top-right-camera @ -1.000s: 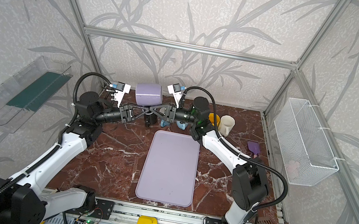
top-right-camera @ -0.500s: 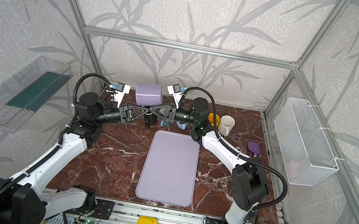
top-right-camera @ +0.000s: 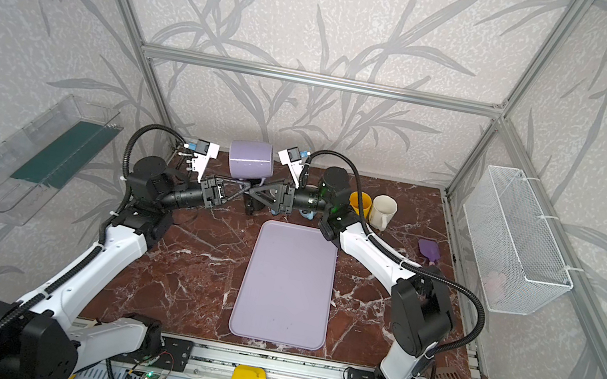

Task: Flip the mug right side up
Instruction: 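Open the right gripper off the lavender mug while the left holds it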

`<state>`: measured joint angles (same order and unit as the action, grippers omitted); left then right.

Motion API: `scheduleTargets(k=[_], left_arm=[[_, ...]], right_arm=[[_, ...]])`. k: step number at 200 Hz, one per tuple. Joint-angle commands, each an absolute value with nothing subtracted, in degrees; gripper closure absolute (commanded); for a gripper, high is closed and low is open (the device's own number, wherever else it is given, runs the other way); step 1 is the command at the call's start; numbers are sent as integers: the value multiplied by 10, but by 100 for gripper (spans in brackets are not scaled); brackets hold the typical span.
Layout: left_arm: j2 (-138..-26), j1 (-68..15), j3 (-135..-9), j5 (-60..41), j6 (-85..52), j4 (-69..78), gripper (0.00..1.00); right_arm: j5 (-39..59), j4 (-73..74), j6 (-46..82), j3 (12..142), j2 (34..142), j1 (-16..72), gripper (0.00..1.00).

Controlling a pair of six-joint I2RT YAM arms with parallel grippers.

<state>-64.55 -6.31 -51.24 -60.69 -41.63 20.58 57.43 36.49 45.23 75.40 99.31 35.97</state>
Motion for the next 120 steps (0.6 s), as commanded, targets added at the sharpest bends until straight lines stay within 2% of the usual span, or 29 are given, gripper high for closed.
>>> scheduleTargets(k=[1, 51, 80, 120], left_arm=[[-626, -57, -516, -592, -397, 238, 100], [-650, -40, -513, -523, -349, 158, 100], [-676, -28, -528, -448, -321, 69, 100], [-699, -12, -553, -395, -312, -1, 100]], right_arm=[[569, 364, 443, 736, 986, 350, 60], [521, 388, 470, 671, 956, 310, 60], [520, 405, 485, 653, 952, 297, 60], [519, 389, 471, 643, 942, 293, 60]])
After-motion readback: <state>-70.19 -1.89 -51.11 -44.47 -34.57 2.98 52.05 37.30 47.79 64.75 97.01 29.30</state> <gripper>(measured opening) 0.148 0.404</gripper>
